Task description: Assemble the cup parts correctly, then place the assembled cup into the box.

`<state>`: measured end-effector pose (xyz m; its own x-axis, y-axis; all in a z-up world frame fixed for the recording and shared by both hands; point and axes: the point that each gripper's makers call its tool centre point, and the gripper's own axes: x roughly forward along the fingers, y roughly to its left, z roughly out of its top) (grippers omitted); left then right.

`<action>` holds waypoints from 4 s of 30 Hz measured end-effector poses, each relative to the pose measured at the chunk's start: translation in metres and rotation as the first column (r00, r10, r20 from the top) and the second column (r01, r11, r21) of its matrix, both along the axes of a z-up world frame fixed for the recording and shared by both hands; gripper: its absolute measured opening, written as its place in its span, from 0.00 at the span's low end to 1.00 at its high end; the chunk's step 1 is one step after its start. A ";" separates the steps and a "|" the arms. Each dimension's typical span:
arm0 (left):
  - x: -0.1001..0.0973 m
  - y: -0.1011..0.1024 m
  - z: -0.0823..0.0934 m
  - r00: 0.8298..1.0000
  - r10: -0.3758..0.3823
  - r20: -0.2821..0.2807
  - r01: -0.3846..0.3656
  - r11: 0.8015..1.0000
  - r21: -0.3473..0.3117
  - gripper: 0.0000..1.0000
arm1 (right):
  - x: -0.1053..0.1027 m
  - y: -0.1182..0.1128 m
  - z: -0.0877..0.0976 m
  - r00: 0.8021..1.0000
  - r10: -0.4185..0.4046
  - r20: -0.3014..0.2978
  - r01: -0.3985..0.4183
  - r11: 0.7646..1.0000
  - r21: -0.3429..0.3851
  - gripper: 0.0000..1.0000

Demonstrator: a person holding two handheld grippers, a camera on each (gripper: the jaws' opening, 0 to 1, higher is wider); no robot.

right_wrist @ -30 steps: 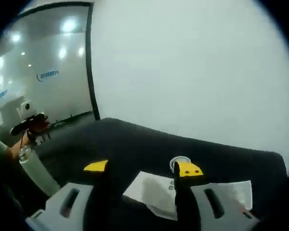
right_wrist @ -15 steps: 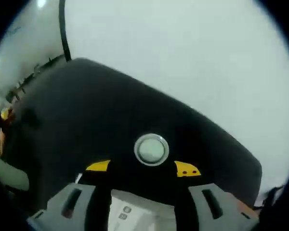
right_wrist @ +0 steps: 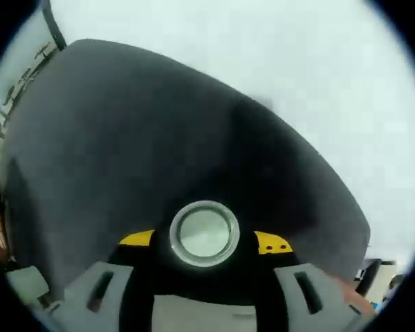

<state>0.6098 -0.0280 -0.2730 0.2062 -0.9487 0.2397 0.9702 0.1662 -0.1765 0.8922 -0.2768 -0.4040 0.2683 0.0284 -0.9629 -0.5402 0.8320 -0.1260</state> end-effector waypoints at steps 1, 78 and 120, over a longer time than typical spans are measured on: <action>0.000 0.000 0.000 1.000 0.001 0.001 -0.001 1.000 0.002 0.78 | -0.001 0.000 -0.002 1.000 0.002 -0.007 -0.002 1.000 -0.008 0.51; -0.078 -0.128 0.223 0.984 0.178 -0.029 -0.175 0.981 0.081 0.45 | -0.353 0.128 0.357 -0.072 0.828 0.557 -0.272 0.521 -0.809 0.41; -0.108 -0.133 0.212 0.881 0.223 0.416 -0.317 0.933 0.171 0.11 | -0.417 0.058 0.349 0.699 0.125 0.704 -0.642 0.544 0.540 0.55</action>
<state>0.5017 -0.1614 -0.0612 0.3989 -0.9066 0.1373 0.8641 0.4218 0.2748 0.4755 -0.2191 -0.0553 0.4729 0.8480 -0.2393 -0.8720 0.4895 0.0113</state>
